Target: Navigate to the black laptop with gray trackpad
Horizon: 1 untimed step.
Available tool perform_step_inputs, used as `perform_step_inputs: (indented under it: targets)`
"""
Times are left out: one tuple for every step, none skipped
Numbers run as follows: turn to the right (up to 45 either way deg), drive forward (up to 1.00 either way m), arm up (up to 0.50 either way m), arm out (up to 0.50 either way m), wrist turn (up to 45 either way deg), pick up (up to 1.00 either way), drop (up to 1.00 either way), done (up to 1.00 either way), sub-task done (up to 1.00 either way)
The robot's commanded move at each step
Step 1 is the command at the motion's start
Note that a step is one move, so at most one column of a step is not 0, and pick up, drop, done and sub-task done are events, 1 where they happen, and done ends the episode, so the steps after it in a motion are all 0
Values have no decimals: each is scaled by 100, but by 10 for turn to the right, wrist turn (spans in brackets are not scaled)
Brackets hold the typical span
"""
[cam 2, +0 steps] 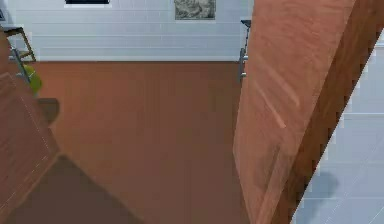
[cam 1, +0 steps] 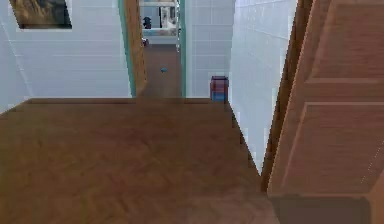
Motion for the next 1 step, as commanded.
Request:
perform_step_inputs:
  targets:
    - [-450, 0, 0, 0, 0, 0, 0, 0, 0]
